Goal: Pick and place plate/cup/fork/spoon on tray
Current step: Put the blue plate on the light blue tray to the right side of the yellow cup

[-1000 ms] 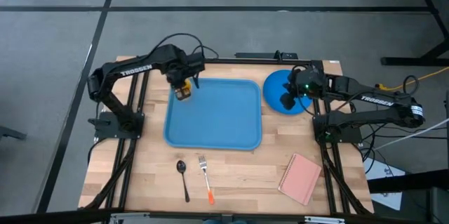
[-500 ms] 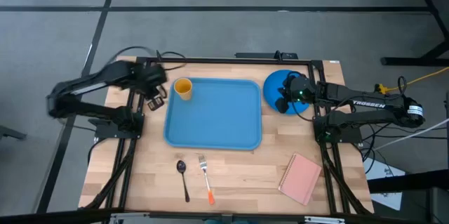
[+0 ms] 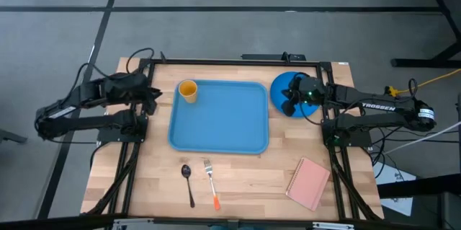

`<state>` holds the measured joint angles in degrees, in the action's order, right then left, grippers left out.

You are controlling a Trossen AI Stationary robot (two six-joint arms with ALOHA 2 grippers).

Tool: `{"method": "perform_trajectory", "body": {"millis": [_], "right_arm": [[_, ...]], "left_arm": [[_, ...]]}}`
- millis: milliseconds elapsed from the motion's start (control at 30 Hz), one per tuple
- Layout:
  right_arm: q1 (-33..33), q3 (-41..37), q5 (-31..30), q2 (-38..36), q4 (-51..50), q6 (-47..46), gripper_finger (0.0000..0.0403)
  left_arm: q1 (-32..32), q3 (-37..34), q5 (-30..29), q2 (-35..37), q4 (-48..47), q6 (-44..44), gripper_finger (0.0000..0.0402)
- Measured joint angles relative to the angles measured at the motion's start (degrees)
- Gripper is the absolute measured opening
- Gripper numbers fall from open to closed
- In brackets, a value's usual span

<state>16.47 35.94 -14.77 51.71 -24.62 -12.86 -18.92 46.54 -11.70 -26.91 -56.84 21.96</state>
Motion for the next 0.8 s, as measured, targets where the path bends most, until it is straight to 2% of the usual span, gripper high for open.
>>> {"method": "perform_trajectory", "body": {"millis": [100,233,433,533,700,800], "right_arm": [[0.04,0.0,0.17,0.66,-1.28,2.79,0.0026],[0.04,0.0,-0.14,3.05,0.22,5.8,0.0071],[0.02,0.0,-0.81,7.71,0.23,2.67,0.0135],[0.0,0.0,0.14,9.5,-1.69,4.27,0.0144],[-0.02,0.02,7.7,12.57,-9.64,4.96,0.0145],[-0.01,0.02,6.4,14.76,-14.95,1.98,0.0146]], "left_arm": [[0.0,0.0,2.34,0.86,3.06,0.0,0.007],[0.0,0.0,3.8,0.78,6.35,-0.02,0.007],[0.0,0.0,3.91,0.7,6.85,-0.56,0.007],[0.0,0.0,3.88,0.7,6.82,-2.15,0.007],[-0.01,0.0,3.74,0.7,6.82,-3.04,0.007],[0.0,0.0,3.73,0.7,6.81,-3.05,0.007]]}}
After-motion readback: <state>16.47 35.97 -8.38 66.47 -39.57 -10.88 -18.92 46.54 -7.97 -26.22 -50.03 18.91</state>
